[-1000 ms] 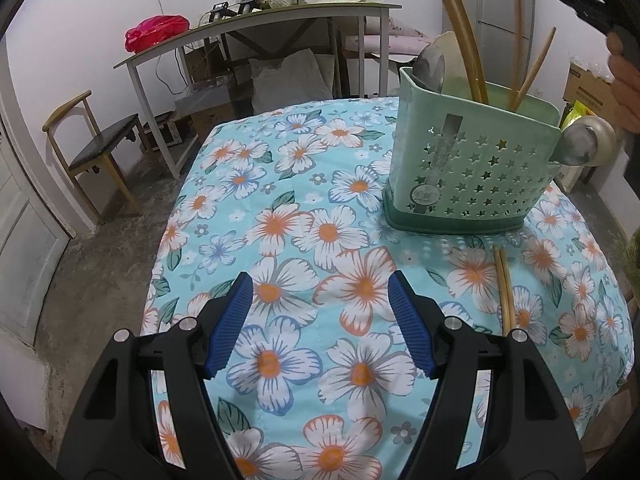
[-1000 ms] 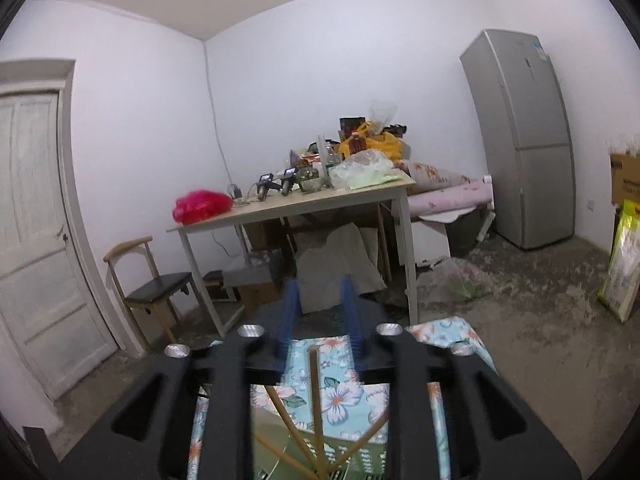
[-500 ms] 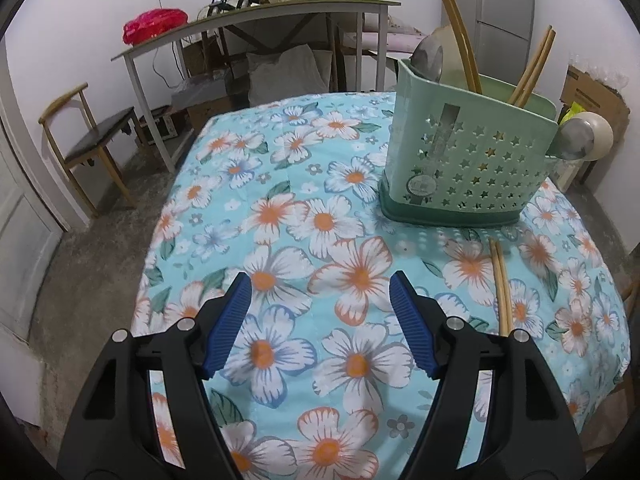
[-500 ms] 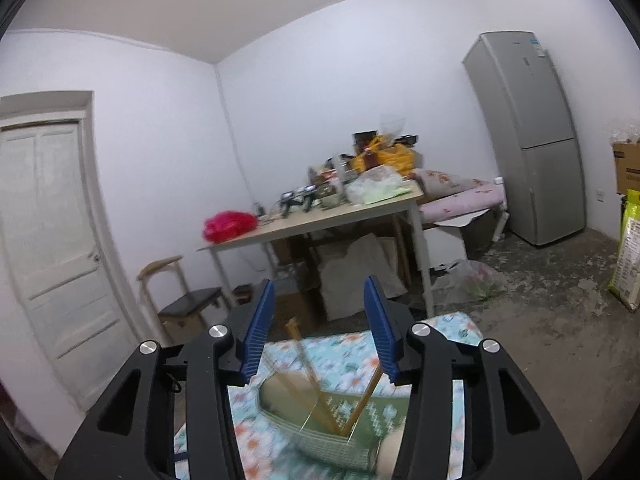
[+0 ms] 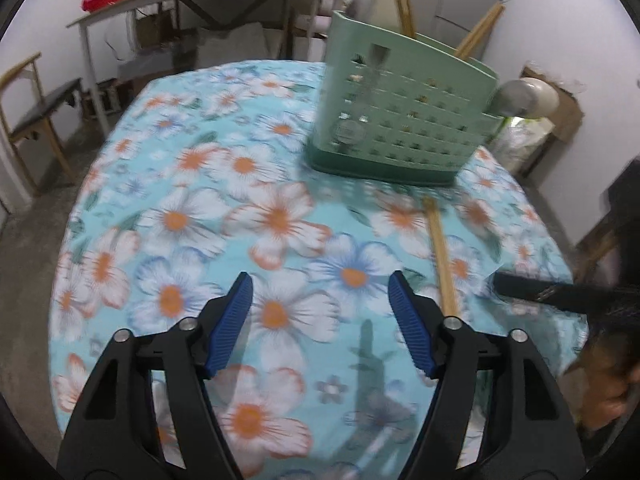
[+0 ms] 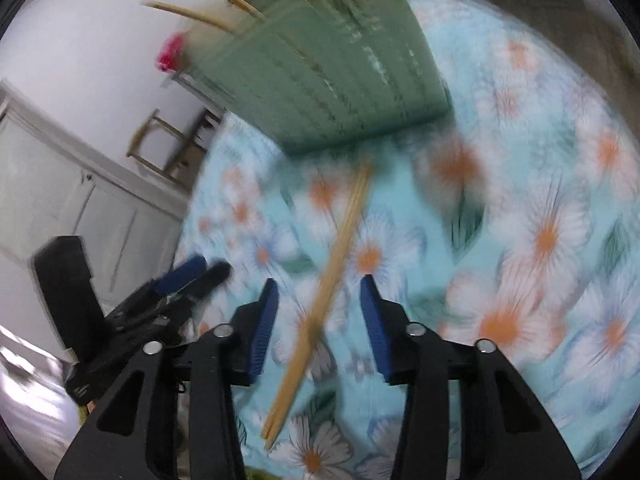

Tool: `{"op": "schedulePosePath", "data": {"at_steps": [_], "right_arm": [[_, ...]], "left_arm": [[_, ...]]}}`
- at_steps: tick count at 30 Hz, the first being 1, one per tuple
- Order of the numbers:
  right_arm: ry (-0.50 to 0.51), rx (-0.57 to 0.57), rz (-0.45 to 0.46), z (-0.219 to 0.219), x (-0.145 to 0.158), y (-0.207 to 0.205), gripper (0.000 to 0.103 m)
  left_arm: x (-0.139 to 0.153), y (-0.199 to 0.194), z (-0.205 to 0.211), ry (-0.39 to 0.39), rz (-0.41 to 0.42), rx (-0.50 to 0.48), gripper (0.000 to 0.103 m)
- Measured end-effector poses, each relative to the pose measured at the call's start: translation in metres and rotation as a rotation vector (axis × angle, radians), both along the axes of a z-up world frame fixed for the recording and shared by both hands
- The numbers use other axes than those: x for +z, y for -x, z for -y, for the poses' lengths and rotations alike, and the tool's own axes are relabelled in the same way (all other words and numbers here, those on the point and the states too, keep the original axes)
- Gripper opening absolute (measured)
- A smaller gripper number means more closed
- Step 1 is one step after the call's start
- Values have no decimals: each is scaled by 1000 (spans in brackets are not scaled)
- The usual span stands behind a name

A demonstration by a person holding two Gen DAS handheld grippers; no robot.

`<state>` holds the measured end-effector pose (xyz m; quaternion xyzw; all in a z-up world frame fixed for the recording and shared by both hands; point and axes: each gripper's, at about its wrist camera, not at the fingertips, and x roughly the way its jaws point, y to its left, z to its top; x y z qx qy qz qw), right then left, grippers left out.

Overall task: Organize utensils
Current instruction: 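Withdraw the right tool from the caddy toward the quilt, then grasp a wooden chopstick on the quilt with the right tool while the left tool grasps another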

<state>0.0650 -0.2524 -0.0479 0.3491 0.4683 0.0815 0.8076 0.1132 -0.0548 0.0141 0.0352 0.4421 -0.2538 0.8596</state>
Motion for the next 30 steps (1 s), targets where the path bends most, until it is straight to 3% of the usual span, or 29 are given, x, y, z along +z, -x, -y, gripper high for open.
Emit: {"op": "schedulePosePath", "data": {"at_steps": [2,7,13,19,30], "right_arm": [[-78,-4,-52,1,-20,-1,33],[-141,-15,-57,1,-28,-2,25],[-196,-28,-61,8,-30,-3,17],[-236,-31,-57,6,-33,-4,9],[-204,-79,-60,28,-27,12,8]], "left_arm": [[-1,1,0,38,-19,-12,55],[-2,0,-3,152,-93,-47,28],[-9,-2,0,240,-186,-88,11],[-14,0,7,282,-245,-119,8],[-21,2,24,229,-277,-177,8]]}}
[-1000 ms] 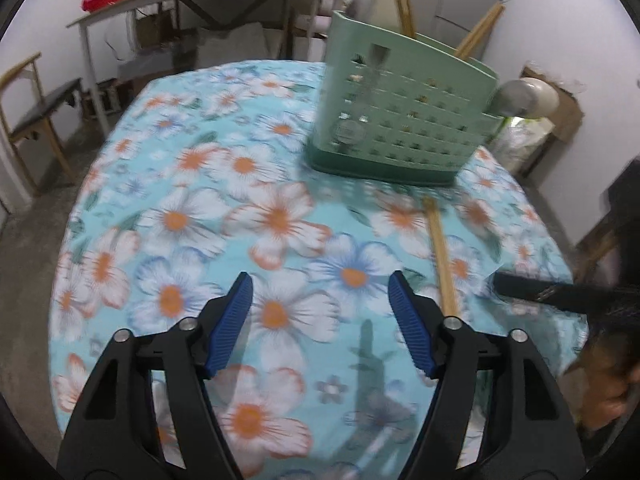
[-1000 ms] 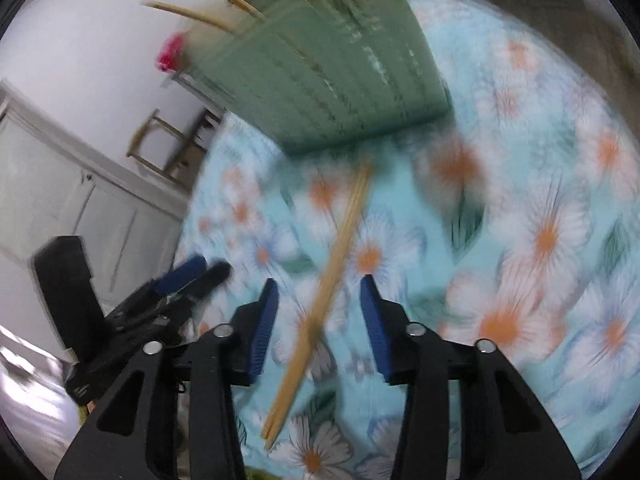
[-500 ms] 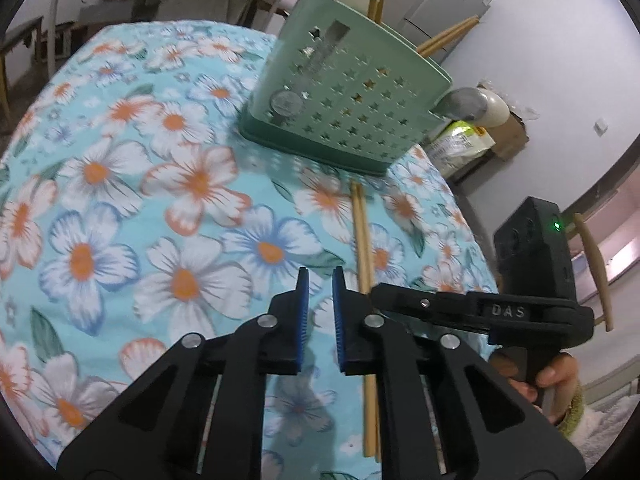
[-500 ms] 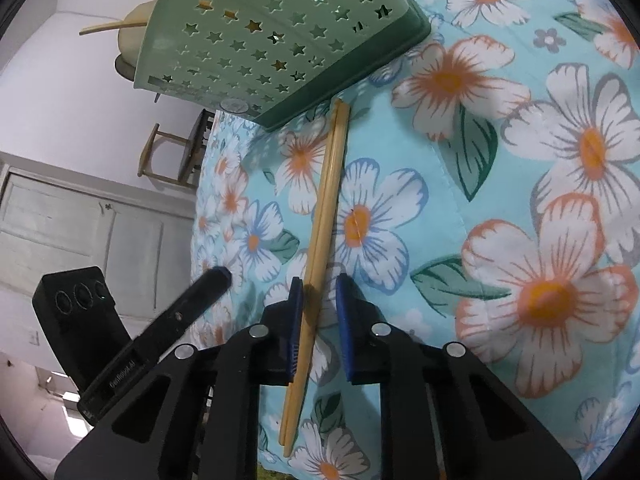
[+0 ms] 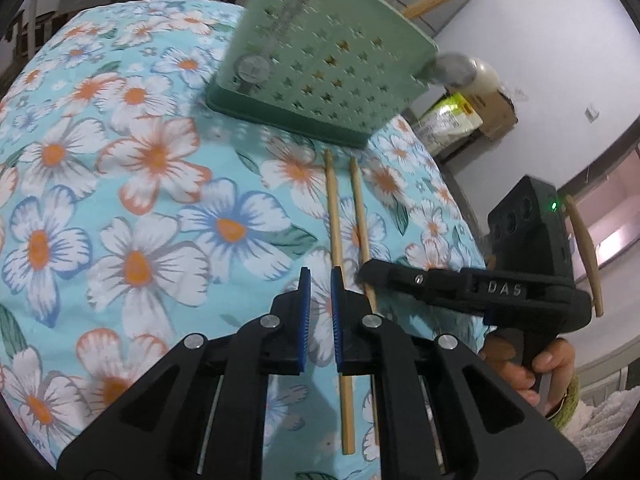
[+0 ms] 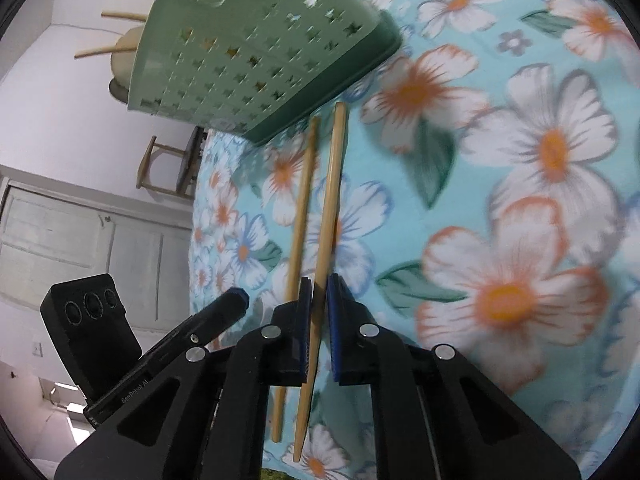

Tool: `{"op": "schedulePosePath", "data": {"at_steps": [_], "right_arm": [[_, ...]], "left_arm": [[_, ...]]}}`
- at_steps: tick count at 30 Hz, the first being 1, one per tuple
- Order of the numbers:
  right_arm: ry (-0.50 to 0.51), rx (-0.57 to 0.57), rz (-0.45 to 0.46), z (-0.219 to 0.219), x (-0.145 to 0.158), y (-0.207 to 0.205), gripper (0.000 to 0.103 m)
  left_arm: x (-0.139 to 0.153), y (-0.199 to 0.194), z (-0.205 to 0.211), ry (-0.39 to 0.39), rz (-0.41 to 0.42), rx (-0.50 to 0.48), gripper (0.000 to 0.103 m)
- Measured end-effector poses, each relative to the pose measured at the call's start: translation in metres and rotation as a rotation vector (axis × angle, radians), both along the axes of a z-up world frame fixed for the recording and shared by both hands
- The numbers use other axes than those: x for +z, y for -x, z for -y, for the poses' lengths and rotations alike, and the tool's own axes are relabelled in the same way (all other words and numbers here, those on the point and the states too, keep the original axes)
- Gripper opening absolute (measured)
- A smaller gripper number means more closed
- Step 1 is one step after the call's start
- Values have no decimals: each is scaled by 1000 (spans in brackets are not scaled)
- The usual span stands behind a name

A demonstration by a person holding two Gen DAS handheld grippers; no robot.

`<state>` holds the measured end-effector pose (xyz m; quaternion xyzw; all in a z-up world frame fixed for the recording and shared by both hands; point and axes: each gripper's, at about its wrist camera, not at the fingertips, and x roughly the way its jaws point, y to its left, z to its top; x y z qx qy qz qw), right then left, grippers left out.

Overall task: Organize utensils
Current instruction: 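Grasp a wooden chopstick on the quilt with the right tool while the left tool grasps another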

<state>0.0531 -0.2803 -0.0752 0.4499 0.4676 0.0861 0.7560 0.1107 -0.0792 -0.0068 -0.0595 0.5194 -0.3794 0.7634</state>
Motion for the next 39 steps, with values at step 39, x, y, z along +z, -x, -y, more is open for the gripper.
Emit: {"op": "schedulePosePath", "data": {"at_steps": [39], "right_arm": [[388,151,16,-28,18,-42,16]], "left_arm": [[-9,-16,0,-426,213,11,20]]}}
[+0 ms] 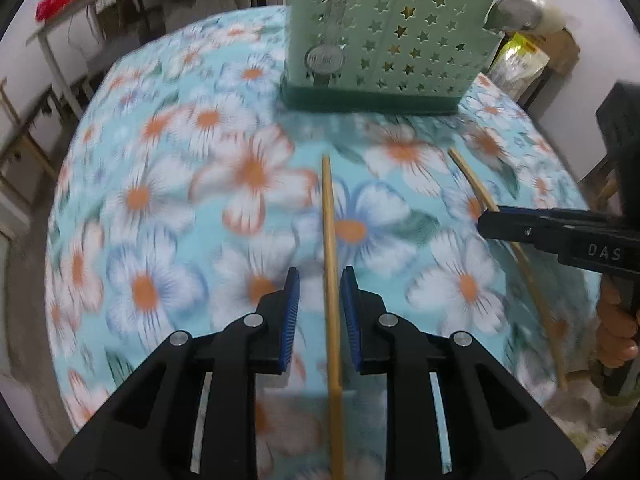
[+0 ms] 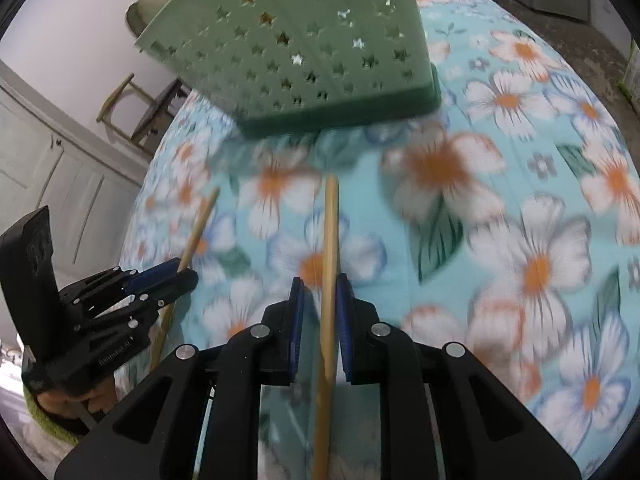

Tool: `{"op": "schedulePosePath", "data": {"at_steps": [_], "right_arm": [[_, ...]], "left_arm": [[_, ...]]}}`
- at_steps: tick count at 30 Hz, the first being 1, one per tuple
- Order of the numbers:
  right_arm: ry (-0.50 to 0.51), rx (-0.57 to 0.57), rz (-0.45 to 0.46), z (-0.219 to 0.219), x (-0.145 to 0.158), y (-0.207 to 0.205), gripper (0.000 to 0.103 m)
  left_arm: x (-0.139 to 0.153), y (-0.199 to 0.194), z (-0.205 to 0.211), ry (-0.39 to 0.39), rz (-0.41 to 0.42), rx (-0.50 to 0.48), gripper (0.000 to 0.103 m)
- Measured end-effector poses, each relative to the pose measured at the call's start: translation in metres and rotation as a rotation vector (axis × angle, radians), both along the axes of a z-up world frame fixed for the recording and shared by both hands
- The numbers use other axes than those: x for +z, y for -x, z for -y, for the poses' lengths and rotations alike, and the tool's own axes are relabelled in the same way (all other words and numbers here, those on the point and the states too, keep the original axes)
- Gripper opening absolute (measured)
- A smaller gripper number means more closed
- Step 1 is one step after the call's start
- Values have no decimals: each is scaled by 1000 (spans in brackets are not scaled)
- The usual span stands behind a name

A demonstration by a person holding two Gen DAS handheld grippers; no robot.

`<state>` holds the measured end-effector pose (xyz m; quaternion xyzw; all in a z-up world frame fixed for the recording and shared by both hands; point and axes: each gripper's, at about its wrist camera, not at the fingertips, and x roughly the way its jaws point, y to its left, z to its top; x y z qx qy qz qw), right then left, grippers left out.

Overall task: Organize utensils
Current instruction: 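Grasp a wooden chopstick on the quilt with the right tool while the left tool grasps another, then lift both held chopsticks off the quilt toward the green caddy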

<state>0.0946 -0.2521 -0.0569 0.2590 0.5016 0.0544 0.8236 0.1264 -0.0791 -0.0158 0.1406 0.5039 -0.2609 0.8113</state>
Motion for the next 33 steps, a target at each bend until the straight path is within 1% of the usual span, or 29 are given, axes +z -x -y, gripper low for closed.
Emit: {"op": "schedulePosePath", "data": {"at_steps": [3,6,8,10,14,19,28,30,32,33], "right_arm": [[6,-22,10,3,-1,-9,14],[28,-31,13,2,1,-12,10],[37,-31,16,0,1,-11,10],[44,-32,17,0,1,-9,7],[43,-35,15,2,1,-6,7],[59,-33,18,1,1,-5,7],[55,-32,21,1,1,-6,7],[56,-31,21,1,1,-6,7],[56,-32,22,1,1,-6,7],[56,-32,22,1,1,-6,7]], "left_arm": [[-1,-7,15,-57,49,-16,20],[-2,-8,27,-106,93,-28,19],[-3,-6,33,-141,125,-39,18],[-3,-2,36,-162,148,-44,18],[-4,0,38,-179,169,-45,18],[-4,1,38,-185,171,-44,18],[-5,-2,43,-184,166,-48,17],[-5,-7,43,-168,153,-48,16],[-5,-15,42,-129,121,-44,13],[-4,-20,39,-96,92,-36,11]]}}
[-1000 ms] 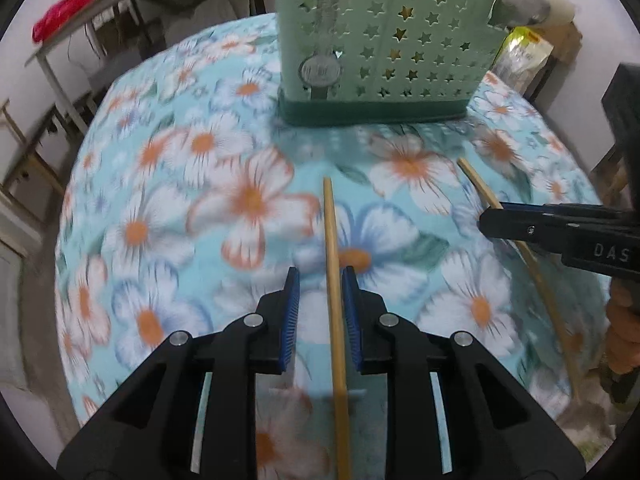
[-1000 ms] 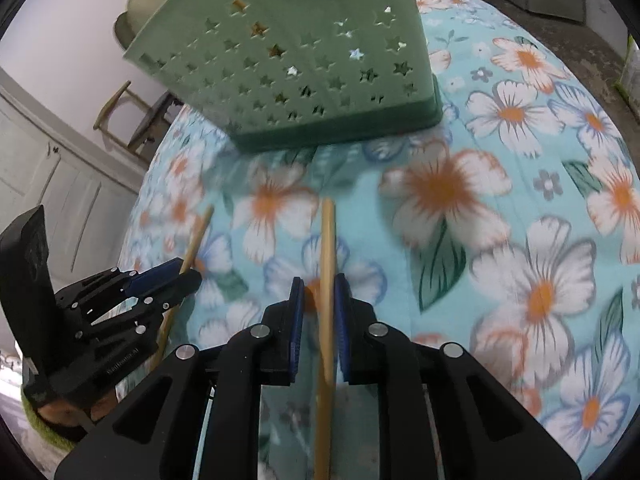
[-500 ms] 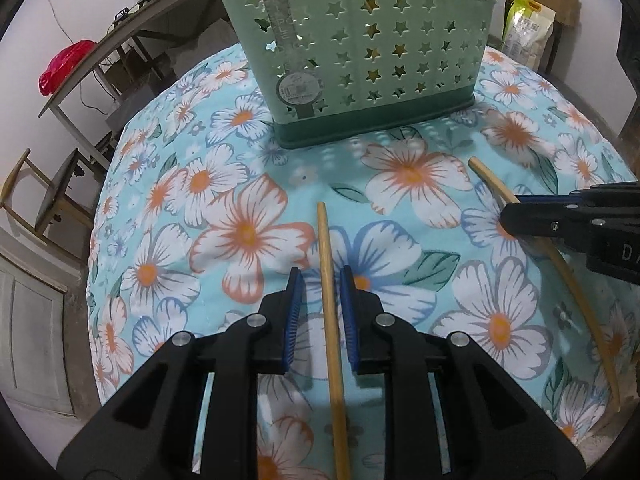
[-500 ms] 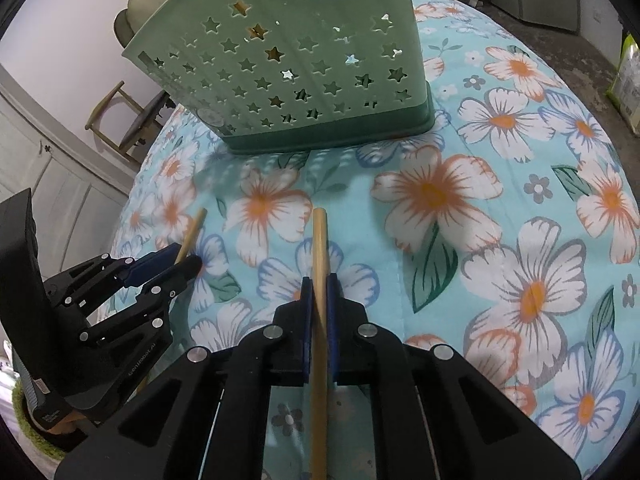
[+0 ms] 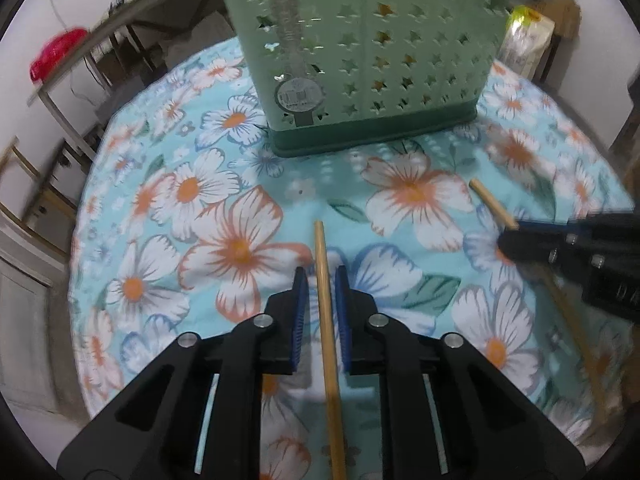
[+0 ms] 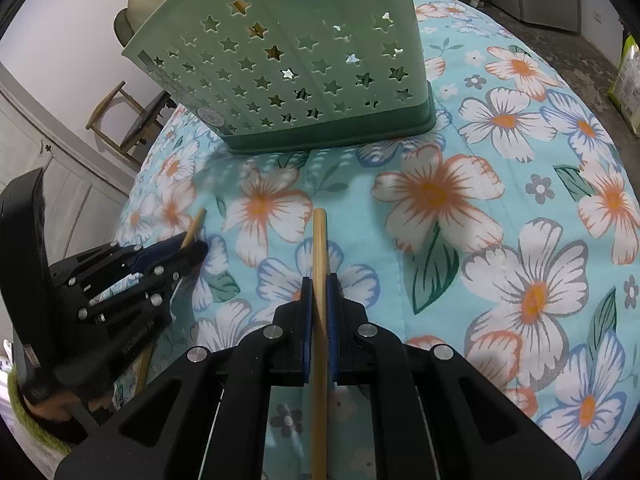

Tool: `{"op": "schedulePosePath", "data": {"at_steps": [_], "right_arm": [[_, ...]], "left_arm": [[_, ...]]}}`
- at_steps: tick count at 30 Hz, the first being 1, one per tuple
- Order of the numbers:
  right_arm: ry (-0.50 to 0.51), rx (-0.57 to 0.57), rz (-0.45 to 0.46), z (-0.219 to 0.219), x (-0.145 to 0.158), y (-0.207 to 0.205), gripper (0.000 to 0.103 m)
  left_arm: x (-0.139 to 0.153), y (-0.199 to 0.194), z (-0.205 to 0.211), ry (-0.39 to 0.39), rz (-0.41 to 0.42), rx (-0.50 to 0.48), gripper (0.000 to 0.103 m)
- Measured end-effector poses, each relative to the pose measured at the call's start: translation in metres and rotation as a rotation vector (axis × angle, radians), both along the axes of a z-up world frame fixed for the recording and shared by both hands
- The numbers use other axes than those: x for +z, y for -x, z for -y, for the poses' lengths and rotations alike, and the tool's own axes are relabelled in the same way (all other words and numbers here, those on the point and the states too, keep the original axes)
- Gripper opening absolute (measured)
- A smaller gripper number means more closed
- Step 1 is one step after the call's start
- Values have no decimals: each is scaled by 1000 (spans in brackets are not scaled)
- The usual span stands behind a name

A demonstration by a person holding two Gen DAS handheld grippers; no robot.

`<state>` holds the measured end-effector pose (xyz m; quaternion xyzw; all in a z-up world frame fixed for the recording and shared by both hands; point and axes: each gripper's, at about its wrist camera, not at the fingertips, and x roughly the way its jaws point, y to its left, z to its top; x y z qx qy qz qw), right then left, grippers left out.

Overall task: Organize utensils
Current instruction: 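Lift both held chopsticks off the quilt toward the green caddy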

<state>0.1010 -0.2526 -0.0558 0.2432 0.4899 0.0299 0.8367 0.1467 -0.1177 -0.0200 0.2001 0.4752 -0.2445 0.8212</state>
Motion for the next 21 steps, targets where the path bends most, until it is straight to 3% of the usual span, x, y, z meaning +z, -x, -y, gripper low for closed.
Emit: {"op": "schedulePosePath", "data": {"at_steps": [5,13,21], "right_arm": [[-4,0,1,1,0,0,7],[-7,2,4,1,-1,0,7],[-18,2,8,4,-1,2,7]], "left_arm": [[7,-19,-19,144,-125,50,5],[44,-7,-31,261,-111,28,5],[104,7,-52,399,-93,-22,4]]}}
